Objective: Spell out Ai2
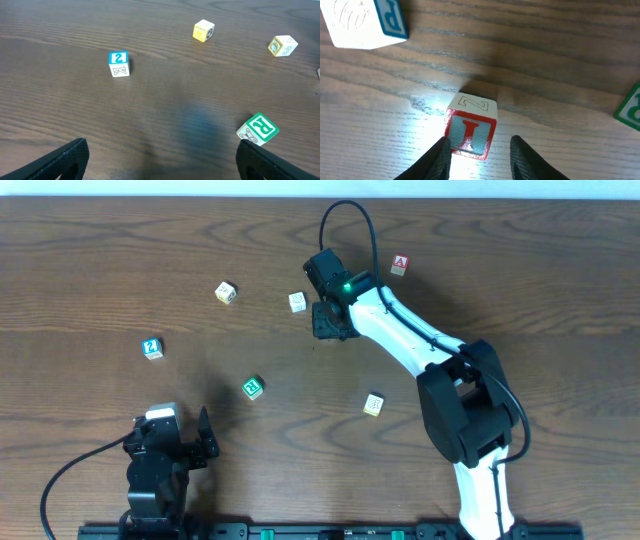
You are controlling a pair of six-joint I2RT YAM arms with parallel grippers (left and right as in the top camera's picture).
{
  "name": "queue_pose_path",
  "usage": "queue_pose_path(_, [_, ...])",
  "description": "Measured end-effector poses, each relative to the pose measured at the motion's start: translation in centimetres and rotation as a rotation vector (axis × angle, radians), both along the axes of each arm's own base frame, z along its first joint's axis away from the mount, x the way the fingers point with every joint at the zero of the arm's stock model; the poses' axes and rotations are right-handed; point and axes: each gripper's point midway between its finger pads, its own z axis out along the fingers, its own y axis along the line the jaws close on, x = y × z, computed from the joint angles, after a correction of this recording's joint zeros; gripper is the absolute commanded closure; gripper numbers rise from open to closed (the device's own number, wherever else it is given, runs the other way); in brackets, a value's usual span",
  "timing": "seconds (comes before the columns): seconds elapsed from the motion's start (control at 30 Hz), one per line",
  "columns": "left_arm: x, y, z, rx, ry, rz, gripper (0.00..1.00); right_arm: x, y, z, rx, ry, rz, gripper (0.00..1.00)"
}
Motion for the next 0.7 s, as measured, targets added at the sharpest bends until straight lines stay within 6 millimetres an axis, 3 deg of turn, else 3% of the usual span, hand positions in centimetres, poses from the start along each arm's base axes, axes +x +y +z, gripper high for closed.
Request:
queue_pose_path(0.1, [0.0,0.01,0.0,0.0,0.0,0.001,0.05,-0.29,-0.2,-0.08,-0.02,0.009,0.04,0.37])
queue_pose_path(0.23, [0.0,0.0,-0.01,0.0,0.0,0.0,0.05,-0.42,-0.35,-0.16,-0.033,0.013,0.065,0.27])
queue_pose_path(0.4, [0.0,0.0,0.0,0.0,0.0,0.0,0.05,-0.32,-0.23,-0.13,-0.028,0.009,0.071,0.27])
queue_pose_path(0.7, [0.0,0.0,0.0,0.0,0.0,0.0,0.05,0.19,0.13,0.03,0.002,-0.007,0.025,0.38])
